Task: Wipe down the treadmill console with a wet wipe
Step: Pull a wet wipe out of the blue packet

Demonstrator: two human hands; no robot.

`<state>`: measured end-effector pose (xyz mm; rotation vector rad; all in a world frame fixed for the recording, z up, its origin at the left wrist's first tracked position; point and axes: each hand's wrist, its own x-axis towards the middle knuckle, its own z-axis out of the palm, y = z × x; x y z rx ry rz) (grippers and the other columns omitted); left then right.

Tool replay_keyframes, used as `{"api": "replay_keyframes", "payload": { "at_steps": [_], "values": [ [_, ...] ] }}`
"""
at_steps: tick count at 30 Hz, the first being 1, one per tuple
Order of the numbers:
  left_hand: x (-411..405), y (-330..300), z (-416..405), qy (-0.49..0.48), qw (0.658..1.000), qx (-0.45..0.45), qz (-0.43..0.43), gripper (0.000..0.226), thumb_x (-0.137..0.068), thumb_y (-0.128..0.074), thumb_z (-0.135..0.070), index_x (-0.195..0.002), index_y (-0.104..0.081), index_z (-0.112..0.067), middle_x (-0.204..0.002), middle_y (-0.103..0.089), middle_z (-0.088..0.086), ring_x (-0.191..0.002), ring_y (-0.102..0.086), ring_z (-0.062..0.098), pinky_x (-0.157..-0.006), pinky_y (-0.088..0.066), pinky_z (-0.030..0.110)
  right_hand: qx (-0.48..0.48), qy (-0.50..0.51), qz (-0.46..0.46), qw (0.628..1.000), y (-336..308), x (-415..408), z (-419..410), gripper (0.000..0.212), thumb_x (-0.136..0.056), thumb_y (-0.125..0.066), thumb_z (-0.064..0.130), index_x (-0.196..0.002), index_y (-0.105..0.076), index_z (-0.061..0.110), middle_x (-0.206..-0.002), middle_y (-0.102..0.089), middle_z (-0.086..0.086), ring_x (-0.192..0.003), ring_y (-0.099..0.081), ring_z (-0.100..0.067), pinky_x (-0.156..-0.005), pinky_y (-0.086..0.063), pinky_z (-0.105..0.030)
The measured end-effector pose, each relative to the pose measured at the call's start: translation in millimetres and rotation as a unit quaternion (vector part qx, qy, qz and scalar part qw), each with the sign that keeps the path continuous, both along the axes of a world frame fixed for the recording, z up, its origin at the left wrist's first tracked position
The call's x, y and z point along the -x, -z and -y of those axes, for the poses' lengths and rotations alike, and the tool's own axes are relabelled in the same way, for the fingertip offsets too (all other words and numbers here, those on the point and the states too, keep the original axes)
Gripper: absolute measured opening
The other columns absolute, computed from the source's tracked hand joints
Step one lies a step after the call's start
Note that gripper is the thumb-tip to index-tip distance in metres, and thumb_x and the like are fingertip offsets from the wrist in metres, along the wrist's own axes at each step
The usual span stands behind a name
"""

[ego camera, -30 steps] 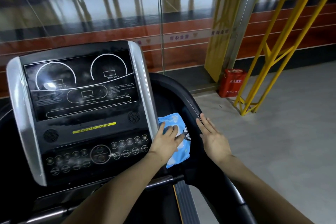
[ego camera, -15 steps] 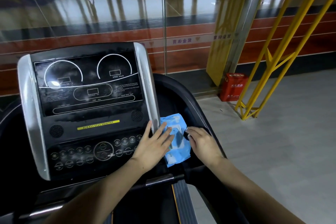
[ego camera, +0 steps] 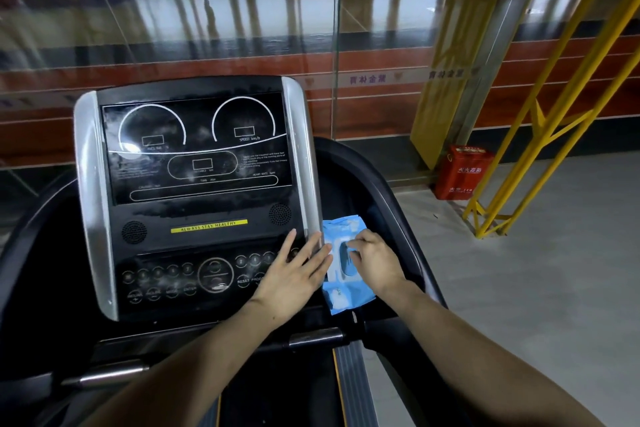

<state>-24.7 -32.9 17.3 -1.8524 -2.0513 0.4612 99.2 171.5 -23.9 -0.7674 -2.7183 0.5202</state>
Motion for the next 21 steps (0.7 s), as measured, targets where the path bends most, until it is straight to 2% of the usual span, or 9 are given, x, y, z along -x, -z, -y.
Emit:
{"api": "replay_keyframes", "payload": {
  "at_steps": [4,7,9,14,17,21],
  "values": [
    [-3.9,-2.5,-0.2,0.003,1.0,0.005,-0.007,0.071,-0.107,-0.042,-0.017,-0.165,-0.002,-0.01,-0.176,0.002,0.012,-0.15,0.033,0.042,-0.115,0.025,0.071,0.016,0.04,0.01,0.999,-5.3,12.0,4.1,0.012,-0.101,-0.058,0.017,-0.099,-0.07,0.017,-0.115,-0.053,0.008,-0.108,-0.053,-0.011,-0.082,-0.055,-0.031],
    [-1.6,-0.1,0.3,0.008,1.0,0.0,-0.005,0.072,-0.106,-0.043,-0.018,-0.165,-0.005,-0.009,-0.176,-0.002,0.013,-0.151,0.03,0.043,-0.115,0.025,0.071,0.005,0.034,0.018,0.999,-5.8,14.2,6.5,0.017,-0.097,-0.055,0.004,-0.09,-0.061,0.018,-0.111,-0.049,0.006,-0.103,-0.049,-0.014,-0.083,-0.053,-0.03],
    [-0.2,0.3,0.1,0.009,1.0,0.0,-0.003,0.073,-0.104,-0.046,-0.016,-0.166,-0.008,-0.01,-0.176,-0.003,0.012,-0.153,0.028,0.044,-0.117,0.024,0.07,-0.009,0.008,-0.008,1.0,-3.6,6.5,7.7,0.022,-0.095,-0.055,-0.001,-0.086,-0.057,0.019,-0.102,-0.049,0.006,-0.094,-0.046,-0.014,-0.081,-0.05,-0.03],
    [-1.5,0.1,0.2,0.013,1.0,-0.003,0.009,0.073,-0.105,-0.041,-0.015,-0.165,0.0,-0.009,-0.176,0.003,0.011,-0.154,0.027,0.042,-0.119,0.022,0.067,-0.037,-0.069,-0.059,0.995,7.3,-29.6,15.0,0.015,-0.1,-0.057,0.003,-0.09,-0.06,0.015,-0.087,-0.059,0.006,-0.083,-0.044,-0.014,-0.077,-0.046,-0.027],
    [0.2,2.7,1.1,0.012,1.0,-0.012,0.014,0.073,-0.105,-0.042,-0.016,-0.165,-0.002,-0.01,-0.176,0.0,0.011,-0.156,0.023,0.043,-0.119,0.021,0.067,-0.027,-0.086,-0.055,0.994,12.1,-40.7,17.7,0.012,-0.099,-0.061,0.008,-0.091,-0.062,0.017,-0.084,-0.062,0.007,-0.086,-0.049,-0.014,-0.078,-0.05,-0.028],
    [1.1,4.7,0.8,0.008,1.0,-0.007,0.01,0.076,-0.104,-0.044,-0.014,-0.166,0.0,-0.01,-0.176,0.005,0.011,-0.153,0.031,0.045,-0.116,0.026,0.071,0.027,0.005,-0.037,0.999,2.4,-35.7,25.4,0.009,-0.094,-0.064,0.028,-0.102,-0.059,0.029,-0.082,-0.066,0.01,-0.084,-0.06,-0.01,-0.071,-0.054,-0.032]
  ]
}}
